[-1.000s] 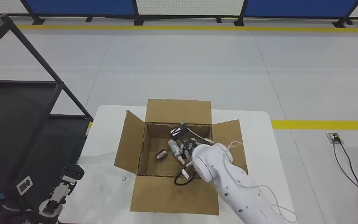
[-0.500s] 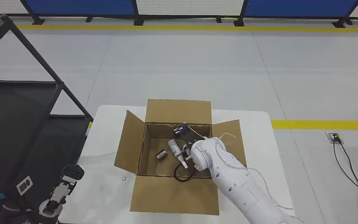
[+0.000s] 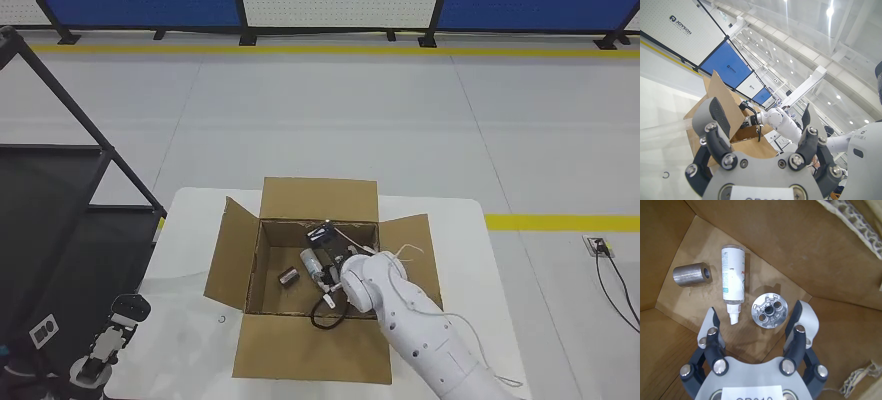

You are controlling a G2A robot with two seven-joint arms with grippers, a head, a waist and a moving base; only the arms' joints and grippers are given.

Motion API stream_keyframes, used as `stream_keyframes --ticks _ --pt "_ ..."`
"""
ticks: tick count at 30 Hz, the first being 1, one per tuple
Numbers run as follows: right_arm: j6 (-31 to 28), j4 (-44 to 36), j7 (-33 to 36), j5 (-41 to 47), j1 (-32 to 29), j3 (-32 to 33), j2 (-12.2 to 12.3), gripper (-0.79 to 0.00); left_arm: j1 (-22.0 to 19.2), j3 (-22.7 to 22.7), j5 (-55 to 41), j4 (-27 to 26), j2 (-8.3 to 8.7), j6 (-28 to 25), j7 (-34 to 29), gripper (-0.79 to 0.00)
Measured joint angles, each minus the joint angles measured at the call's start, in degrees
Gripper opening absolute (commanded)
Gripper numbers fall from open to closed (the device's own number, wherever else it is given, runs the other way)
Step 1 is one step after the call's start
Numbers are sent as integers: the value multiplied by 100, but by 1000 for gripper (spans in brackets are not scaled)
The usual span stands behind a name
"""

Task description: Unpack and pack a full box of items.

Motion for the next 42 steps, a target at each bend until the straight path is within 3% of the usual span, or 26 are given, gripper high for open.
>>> stream_keyframes --ticks 8,14,18,31,36,42 --pt "-685 -2099 280 -132 -1043 559 276 0 0 0 1 -1 0 1 1 0" --pt "-1810 -4201 338 116 -2249 1183 539 0 -194 115 657 -129 -3 346 237 0" --pt "-2716 -4988 154 210 -2926 1482 681 0 -441 339 1255 -261 -4 615 323 0" --pt "-2637 -5043 -78 288 -3058 1656 701 0 -1005 1126 2662 -542 26 1249 242 0" --pt "-2551 -5347 -776 1140 -3454 2544 788 0 -1062 1371 2878 -688 44 1388 161 0" --pt "-2518 -5390 -963 2504 -3800 3893 911 0 -1254 1734 3102 -807 71 1630 -102 0"
